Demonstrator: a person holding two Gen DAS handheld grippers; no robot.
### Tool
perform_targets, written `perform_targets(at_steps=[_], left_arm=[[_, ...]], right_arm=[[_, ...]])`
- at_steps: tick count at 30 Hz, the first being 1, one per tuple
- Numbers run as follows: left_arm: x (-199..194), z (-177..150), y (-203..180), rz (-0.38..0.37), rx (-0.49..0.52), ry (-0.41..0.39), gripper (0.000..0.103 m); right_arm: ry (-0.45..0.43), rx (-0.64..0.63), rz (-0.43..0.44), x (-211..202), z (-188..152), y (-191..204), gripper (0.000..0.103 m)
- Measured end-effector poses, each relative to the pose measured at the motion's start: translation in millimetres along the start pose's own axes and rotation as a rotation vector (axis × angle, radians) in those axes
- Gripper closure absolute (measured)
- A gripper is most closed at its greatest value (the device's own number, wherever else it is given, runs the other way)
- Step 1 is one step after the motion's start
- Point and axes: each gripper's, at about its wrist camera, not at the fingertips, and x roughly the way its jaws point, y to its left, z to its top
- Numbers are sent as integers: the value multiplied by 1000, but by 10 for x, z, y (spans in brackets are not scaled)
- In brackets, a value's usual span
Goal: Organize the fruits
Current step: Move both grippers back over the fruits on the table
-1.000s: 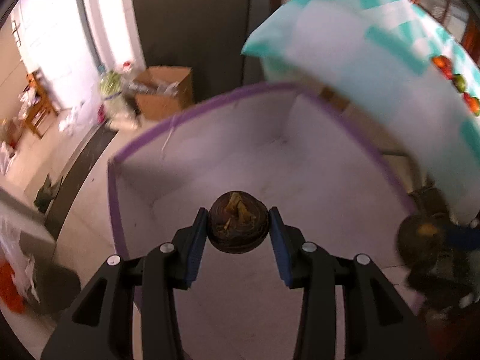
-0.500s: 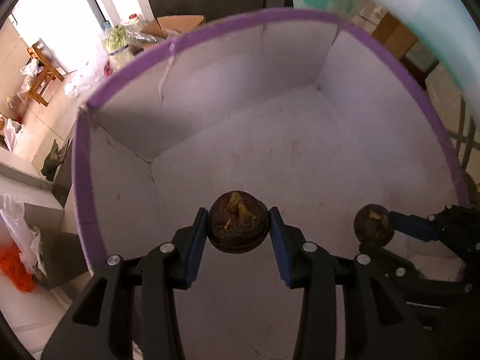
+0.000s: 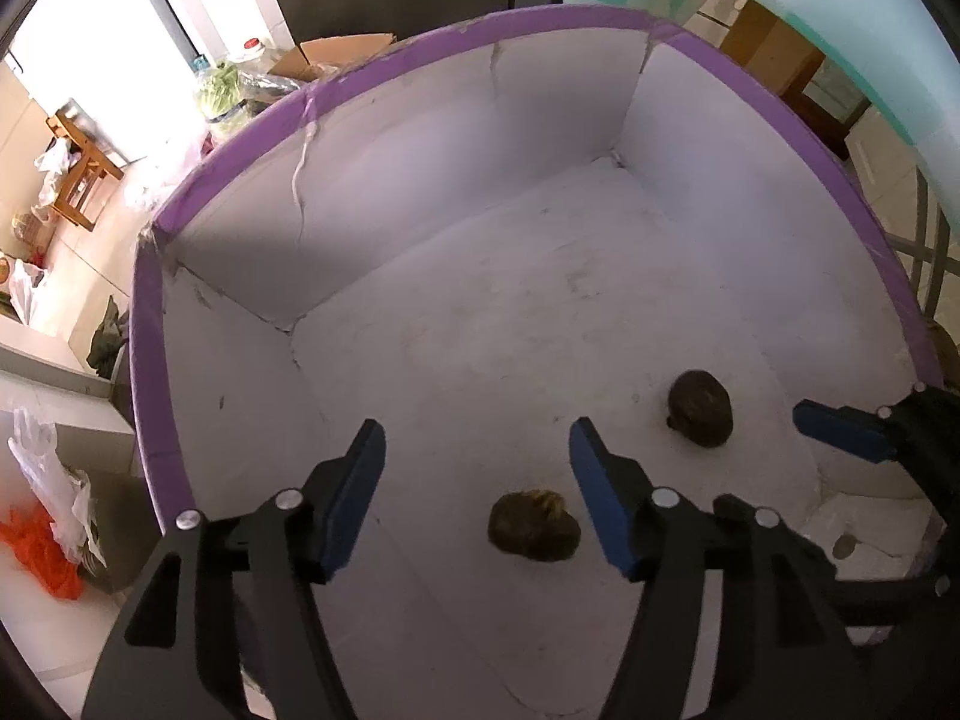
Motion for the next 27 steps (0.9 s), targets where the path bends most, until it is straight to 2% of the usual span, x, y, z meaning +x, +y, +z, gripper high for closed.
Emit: perform_targets(at_steps=[3, 4, 6, 7, 8, 9, 11, 12, 13, 16, 18, 20, 22, 24, 27], left_arm=[[-127, -22, -15, 19, 1, -55, 33], [-242, -36, -11, 33, -14, -109, 28], [-469, -49, 4, 49, -35, -211, 26], [-613, -49, 4, 60, -40, -274, 20], [-831, -34, -37, 80, -35, -363, 8], [-995, -26, -74, 99, -24, -431, 3], [-1378, 20, -241, 163, 20, -578, 1], [-1507, 63, -336, 182, 44, -617, 1], [-1628, 120, -439, 188, 70, -645, 1], [-1925, 313, -891, 147, 150, -685, 1], [-2016, 477, -1246, 70, 204, -678, 1], [-2067, 559, -1664, -12, 250, -667, 1], [-2062, 596, -2083, -57, 270, -667, 1], [-2072, 608, -2547, -136, 316, -684, 1], [-1983, 729, -3296, -224, 445, -664, 1]], right_arm=[[-65, -35, 16, -256, -109, 80, 45], [-85, -44, 26, -339, -150, 49, 45], [-157, -65, 46, -541, -111, -35, 45], [-197, -73, 61, -687, -139, -38, 45], [-261, -82, 91, -908, -178, -49, 45], [-316, -86, 110, -1099, -195, -58, 45], [-459, -89, 117, -1536, -311, -166, 38], [-521, -81, 101, -1711, -359, -243, 31], [-599, -49, 66, -1926, -443, -398, 28], [-713, 97, -27, -2273, -684, -942, 24], [-741, 224, -58, -2381, -873, -1346, 23], [-765, 387, -80, -2452, -1140, -1793, 23], [-784, 523, -123, -2493, -1391, -2142, 23], [-779, 680, -169, -2503, -1675, -2586, 19], [-771, 897, -186, -2510, -2086, -3139, 18]])
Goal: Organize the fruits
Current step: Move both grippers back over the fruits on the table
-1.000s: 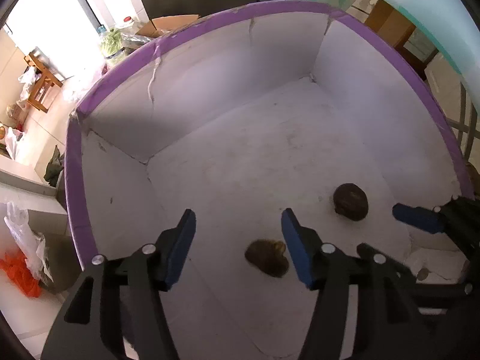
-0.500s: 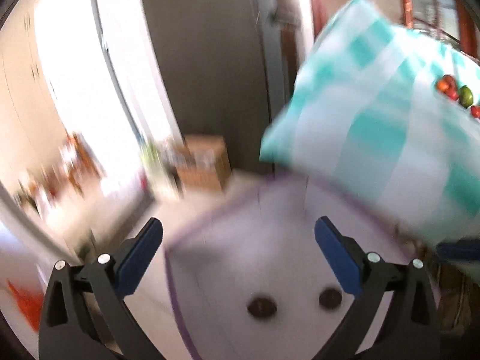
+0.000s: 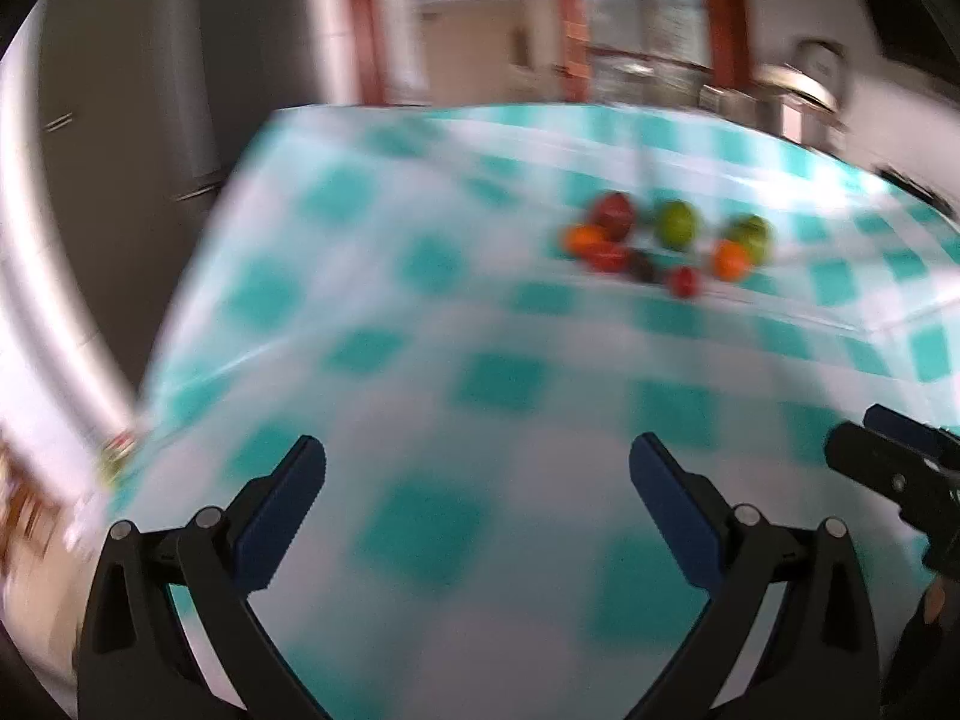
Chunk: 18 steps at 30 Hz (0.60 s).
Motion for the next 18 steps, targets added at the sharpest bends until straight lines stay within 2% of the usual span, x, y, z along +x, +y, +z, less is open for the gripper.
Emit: perform_targets(at_steps=[3, 6, 8, 11, 13, 16, 18], left_arm=[[401, 220, -356, -47, 15, 29, 1], [932, 500, -580, -103, 13, 117, 1], [1191, 668, -675, -127, 2, 138, 1], [1344, 779, -680, -185, -16, 135, 1], [1435, 822, -634, -214, -43, 162, 1], [1479, 819, -539, -202, -105, 168, 1], [1465, 811, -466, -192, -144, 161, 1]], right_arm=[[25, 111, -62, -11, 143, -371, 18], [89, 115, -155, 156, 328, -589, 18], [94, 138, -195, 217, 465, -750, 17], [90, 193, -227, 454, 745, -1001, 16], [76, 207, -248, 655, 923, -1102, 17], [50, 193, -286, 986, 1198, -1202, 17], [35, 233, -277, 1154, 1380, -1304, 17]])
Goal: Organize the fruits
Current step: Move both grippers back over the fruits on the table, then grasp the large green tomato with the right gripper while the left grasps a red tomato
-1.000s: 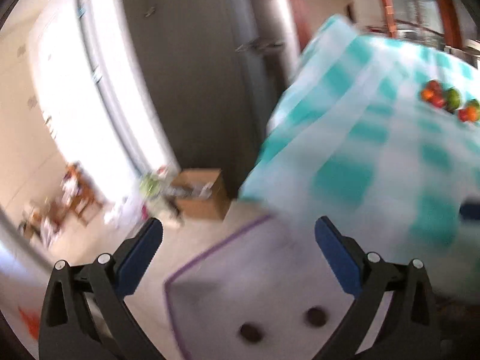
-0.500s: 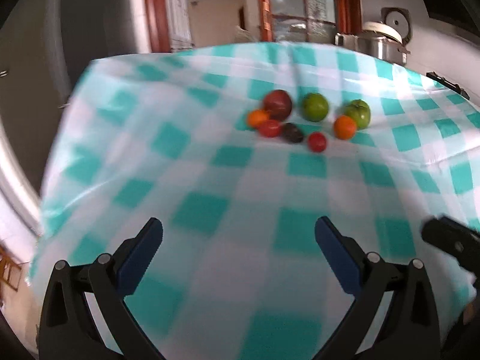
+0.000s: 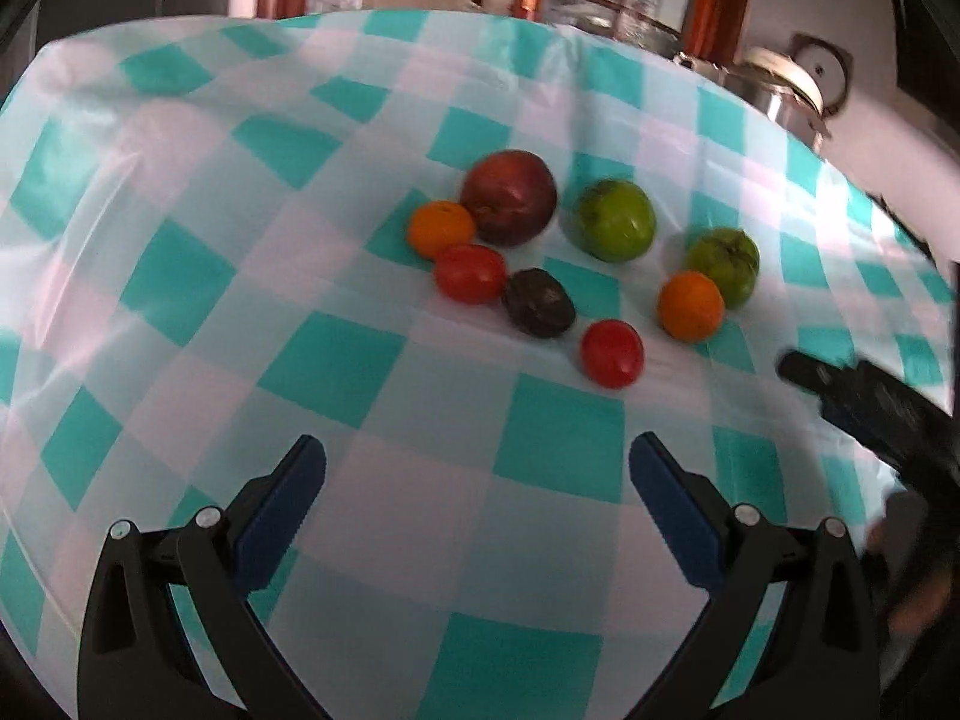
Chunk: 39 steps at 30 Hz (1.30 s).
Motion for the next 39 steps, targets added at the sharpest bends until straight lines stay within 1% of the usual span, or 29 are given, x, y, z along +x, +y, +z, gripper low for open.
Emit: perform_targets(at_steps=[2, 4, 5, 7, 9, 11, 13, 16, 17, 18, 20, 22, 25, 27, 29, 32, 33, 35, 37, 39], left_arm=[[14, 15, 35, 49, -33, -2, 1], [27, 24, 33, 62, -34, 0, 1], [31, 28, 19, 60, -25, 2, 1], [26, 32, 6, 66, -16, -2, 1], [20, 31, 17, 61, -18, -6, 1], [18, 32, 32, 54, -22, -11, 1], [17, 33, 34, 48, -20, -14, 1], [15, 29, 30, 42, -18, -16, 1], [13, 28, 29, 41, -18, -17, 1], [13, 28, 30, 41, -19, -17, 1], [11, 27, 32, 41, -21, -19, 1], [7, 24, 38, 41, -24, -20, 1], [5, 22, 38, 39, -24, -20, 1], [8, 24, 28, 38, -18, -17, 1], [12, 25, 15, 36, -11, -13, 1], [26, 26, -13, 29, 7, -3, 1], [32, 24, -23, 29, 13, 1, 1], [48, 11, -65, 27, 39, 16, 1], [67, 0, -121, 24, 71, 32, 1], [111, -8, -218, 48, 110, 54, 1]], right_arm=[[-24, 45, 18, 125, 189, 10, 17], [-19, 48, 25, 256, 333, 78, 17], [-18, 31, 15, 341, 413, 133, 17], [-16, -35, -57, 513, 552, 261, 17], [6, -61, -102, 629, 625, 332, 22], [31, -71, -137, 751, 687, 355, 23], [43, -108, -174, 798, 710, 415, 23], [74, -159, -195, 840, 660, 481, 23], [70, -156, -180, 829, 643, 467, 23], [72, -142, -159, 815, 643, 436, 28], [74, -95, -81, 740, 644, 325, 40], [82, -39, -37, 651, 625, 169, 41], [19, 50, 50, 291, 517, -87, 41], [-31, 95, 129, -14, 342, -249, 41], [-57, 117, 190, -227, 98, -400, 41], [-38, 151, 221, -298, -147, -476, 41], [-24, 167, 218, -301, -158, -537, 41], [-4, 190, 228, -265, -198, -501, 41], [-6, 171, 245, -290, -211, -496, 41], [-23, 144, 262, -296, -235, -416, 41]])
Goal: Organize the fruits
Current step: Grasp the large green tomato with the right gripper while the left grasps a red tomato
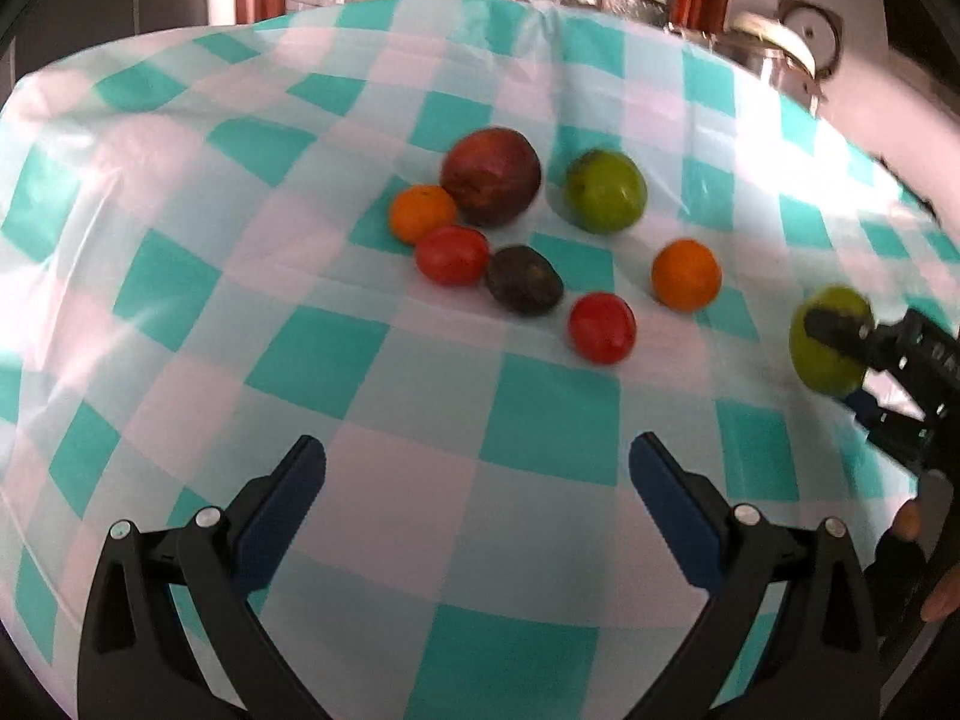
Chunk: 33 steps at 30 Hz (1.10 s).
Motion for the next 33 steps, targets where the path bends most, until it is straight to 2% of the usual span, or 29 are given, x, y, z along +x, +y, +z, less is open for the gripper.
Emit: perform_targets(at_steps=[5, 9, 11, 15, 16, 17, 18, 19, 22, 27, 30, 33], left_arm=[[174, 119, -272, 4, 43, 45, 1], [411, 318, -471, 52, 39, 71, 2], [525, 406, -514, 68, 28, 86, 16], [643, 508, -583, 70, 23, 87, 25], [633, 504, -605, 65, 32, 79, 32], [614, 488, -623, 59, 42, 73, 47], [572, 455, -645, 53, 54, 65, 55], [502, 392, -652, 56, 60, 61, 70], [296, 180, -553, 32, 26, 52, 72], [-149, -234, -93, 1, -89, 11, 72], [-308, -378, 214, -17, -175, -25, 72], [-450, -455, 343, -41, -220, -80, 72]], right_arm=[[-38, 7, -9, 43, 14, 52, 41], [-59, 50, -4, 17, 25, -18, 41], [-53, 75, -1, 27, 30, -58, 41], [-51, 86, -2, 42, 34, -78, 40], [-50, 84, -3, 42, 33, -79, 40], [-50, 82, -4, 42, 31, -79, 40], [-49, 81, -4, 41, 29, -80, 40], [-48, 80, -4, 43, 29, -83, 40], [-48, 82, -5, 39, 27, -87, 40], [-49, 64, -11, 40, 17, -55, 40], [-50, 47, -15, 41, 9, -26, 40], [-52, 38, -16, 34, 2, -15, 40]])
